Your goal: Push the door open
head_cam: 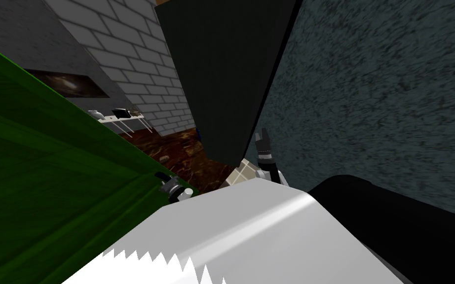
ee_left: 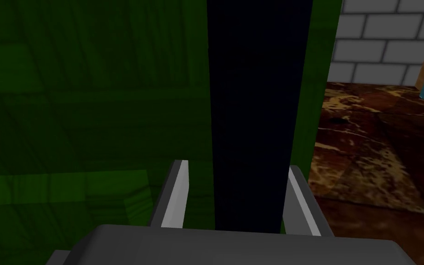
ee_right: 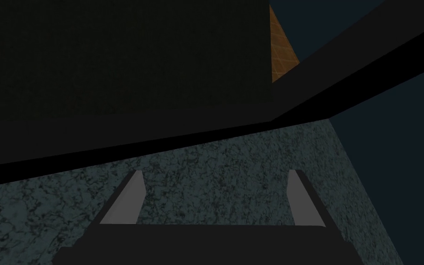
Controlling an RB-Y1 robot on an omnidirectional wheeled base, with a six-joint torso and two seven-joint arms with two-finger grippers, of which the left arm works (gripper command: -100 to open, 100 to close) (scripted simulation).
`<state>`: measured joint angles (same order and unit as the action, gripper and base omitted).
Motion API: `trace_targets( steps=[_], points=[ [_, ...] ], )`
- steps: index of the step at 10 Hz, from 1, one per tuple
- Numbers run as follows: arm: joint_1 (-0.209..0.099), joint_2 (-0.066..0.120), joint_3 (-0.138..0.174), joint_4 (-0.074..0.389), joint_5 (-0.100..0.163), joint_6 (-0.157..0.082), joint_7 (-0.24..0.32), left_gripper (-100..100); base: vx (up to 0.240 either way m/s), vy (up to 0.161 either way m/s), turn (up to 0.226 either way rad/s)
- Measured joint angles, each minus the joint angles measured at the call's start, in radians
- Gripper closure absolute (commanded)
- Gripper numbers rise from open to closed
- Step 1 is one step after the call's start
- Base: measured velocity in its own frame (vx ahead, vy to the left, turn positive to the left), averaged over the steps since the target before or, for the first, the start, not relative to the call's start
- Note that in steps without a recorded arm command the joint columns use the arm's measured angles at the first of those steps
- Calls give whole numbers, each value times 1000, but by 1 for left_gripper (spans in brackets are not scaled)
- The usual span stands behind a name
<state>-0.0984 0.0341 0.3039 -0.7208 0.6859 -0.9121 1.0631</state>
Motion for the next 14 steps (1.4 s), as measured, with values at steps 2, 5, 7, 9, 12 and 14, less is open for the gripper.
trace_targets(
  steps=[2,5,7,9,12,14],
  points=[
    [17,-19,32,-44,-2,15,-23,100,96,45,11],
    [2,-21,59,-29,-4,5,-22,100,54,31,-2],
    [-30,-14,92,35,-7,-18,-7,100,101,40,15],
    [-24,-22,102,11,-8,-17,-17,100,57,22,-6],
    [-23,-40,146,4,-12,-11,-27,100,111,49,12],
    [-44,-39,171,41,-16,-35,-20,100,81,30,13]
  ],
)
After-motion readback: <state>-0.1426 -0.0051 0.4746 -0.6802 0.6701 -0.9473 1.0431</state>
